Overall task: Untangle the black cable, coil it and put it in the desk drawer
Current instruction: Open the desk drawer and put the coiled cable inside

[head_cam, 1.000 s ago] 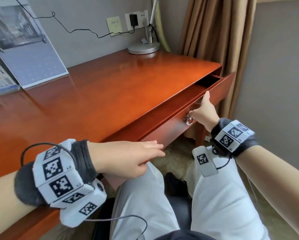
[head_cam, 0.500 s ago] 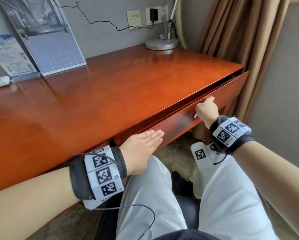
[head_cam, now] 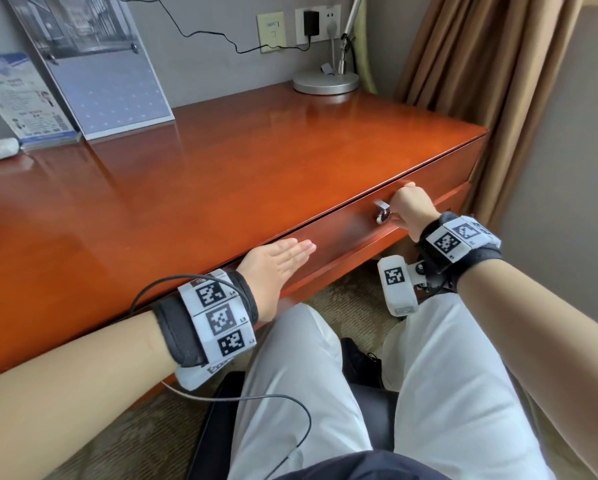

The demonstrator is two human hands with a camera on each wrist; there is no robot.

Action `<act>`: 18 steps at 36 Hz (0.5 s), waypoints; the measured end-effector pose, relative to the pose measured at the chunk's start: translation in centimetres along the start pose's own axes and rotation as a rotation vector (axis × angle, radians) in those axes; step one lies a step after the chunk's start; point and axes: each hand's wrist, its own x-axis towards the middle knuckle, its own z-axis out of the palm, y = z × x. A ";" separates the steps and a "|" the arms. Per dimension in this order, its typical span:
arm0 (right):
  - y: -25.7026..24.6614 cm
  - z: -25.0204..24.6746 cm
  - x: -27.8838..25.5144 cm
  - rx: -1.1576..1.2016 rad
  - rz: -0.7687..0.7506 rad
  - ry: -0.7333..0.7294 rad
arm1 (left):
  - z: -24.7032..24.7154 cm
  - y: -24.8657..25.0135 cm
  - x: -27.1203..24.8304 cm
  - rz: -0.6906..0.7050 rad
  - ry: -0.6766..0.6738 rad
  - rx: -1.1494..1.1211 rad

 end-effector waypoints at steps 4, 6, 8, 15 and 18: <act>0.3 -0.5 -0.2 -0.046 -0.048 0.005 | 0.4 0.5 0.7 -0.013 -0.035 0.026; 0.2 -0.7 -0.5 0.026 -0.038 0.055 | 0.2 0.3 0.6 -0.010 -0.044 0.002; -0.2 -0.9 -0.6 0.114 -0.010 0.051 | 0.1 0.3 0.7 -0.012 -0.058 -0.011; -1.4 -2.3 -2.2 0.144 0.021 0.069 | -0.7 -0.1 0.5 0.010 -0.090 -0.061; -1.4 -2.5 -2.6 0.155 0.016 -0.016 | -1.0 -0.4 0.2 0.029 -0.091 -0.118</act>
